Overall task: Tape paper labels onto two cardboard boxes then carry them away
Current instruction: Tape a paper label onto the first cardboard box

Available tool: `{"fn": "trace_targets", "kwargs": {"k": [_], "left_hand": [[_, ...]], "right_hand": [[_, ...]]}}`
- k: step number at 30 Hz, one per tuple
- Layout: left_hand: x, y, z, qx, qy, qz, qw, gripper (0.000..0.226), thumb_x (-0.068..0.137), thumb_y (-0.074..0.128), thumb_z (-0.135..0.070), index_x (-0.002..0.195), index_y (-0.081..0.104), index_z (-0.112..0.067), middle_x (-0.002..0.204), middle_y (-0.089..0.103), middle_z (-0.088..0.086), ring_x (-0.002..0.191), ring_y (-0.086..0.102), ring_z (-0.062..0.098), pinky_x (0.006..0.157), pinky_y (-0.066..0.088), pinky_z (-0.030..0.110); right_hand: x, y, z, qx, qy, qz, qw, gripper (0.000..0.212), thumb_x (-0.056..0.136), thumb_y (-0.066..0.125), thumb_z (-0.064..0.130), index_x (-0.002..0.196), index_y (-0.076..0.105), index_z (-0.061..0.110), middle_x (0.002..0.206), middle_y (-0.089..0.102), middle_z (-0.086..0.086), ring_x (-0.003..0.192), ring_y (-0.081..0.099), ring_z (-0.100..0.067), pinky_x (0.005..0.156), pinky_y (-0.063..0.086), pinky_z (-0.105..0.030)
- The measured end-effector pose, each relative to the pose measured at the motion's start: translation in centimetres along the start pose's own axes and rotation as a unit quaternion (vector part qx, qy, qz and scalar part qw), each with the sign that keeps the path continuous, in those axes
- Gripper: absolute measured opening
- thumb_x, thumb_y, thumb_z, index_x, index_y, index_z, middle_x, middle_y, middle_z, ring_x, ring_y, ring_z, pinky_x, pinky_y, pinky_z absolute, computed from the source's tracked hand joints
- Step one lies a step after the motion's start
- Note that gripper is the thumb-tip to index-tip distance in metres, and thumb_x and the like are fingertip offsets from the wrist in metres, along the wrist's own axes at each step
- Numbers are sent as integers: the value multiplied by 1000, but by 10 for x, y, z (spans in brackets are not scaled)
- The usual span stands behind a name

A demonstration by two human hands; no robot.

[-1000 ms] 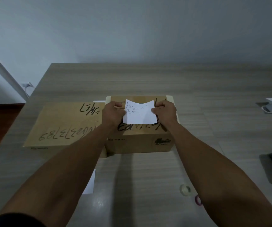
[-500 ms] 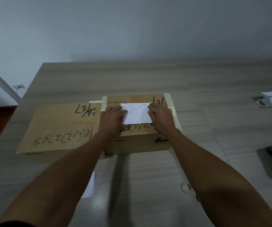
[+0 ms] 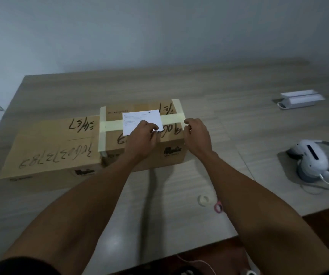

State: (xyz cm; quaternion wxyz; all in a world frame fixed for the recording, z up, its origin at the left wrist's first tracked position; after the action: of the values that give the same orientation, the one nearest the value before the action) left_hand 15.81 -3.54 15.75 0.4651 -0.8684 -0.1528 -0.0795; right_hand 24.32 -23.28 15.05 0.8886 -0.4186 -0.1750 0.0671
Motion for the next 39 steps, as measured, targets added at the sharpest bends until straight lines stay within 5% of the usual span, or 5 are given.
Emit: {"fn": "trace_targets", "kwargs": {"k": [7,15,29,34,39], "left_hand": [[-44,53,-68,-7,12,32,999,17,98,59,-25,109,70,-20,104,63,3,94,61,24,77,52,38],[-108,125,-108,-26,-76,99,992,29,96,63,-33,124,66,-24,114,64,-4,95,63,18,82,52,37],[-160,222,-104,-18,-90,245,965,32,90,74,-29,121,69,-25,129,55,-3,112,58,17,89,51,36],[-173,248,-93,2,-95,267,959,40,89,75,-30,128,69,-21,140,51,0,126,49,24,98,48,38],[-177,252,-89,0,-90,238,967,30,97,67,-24,125,71,-17,138,53,2,120,51,28,95,49,40]], "right_hand": [[-58,-41,-65,5,32,32,999,32,103,49,19,132,63,11,128,62,-8,106,63,-24,90,53,-43],[-120,-57,-141,-13,76,111,991,33,101,54,23,131,64,12,122,64,-9,108,63,-26,90,52,-41],[-184,-14,-210,-47,201,186,961,23,93,64,36,95,65,13,95,63,-6,86,64,-27,66,51,-34],[-190,-4,-214,-72,252,199,944,29,93,65,38,99,62,10,94,64,-6,83,63,-26,66,49,-32],[-184,1,-214,-47,293,216,930,34,81,72,38,93,63,8,88,67,-6,78,66,-26,61,46,-29]]}}
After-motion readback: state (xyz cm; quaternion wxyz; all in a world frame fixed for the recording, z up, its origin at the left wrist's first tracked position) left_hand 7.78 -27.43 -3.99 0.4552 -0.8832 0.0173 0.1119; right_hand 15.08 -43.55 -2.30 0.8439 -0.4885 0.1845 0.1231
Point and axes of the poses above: each hand's wrist, its own x-axis towards the middle knuckle, its own y-axis out of the palm, z = x × y, the point moved 2 cm from there along x, towards the middle knuckle
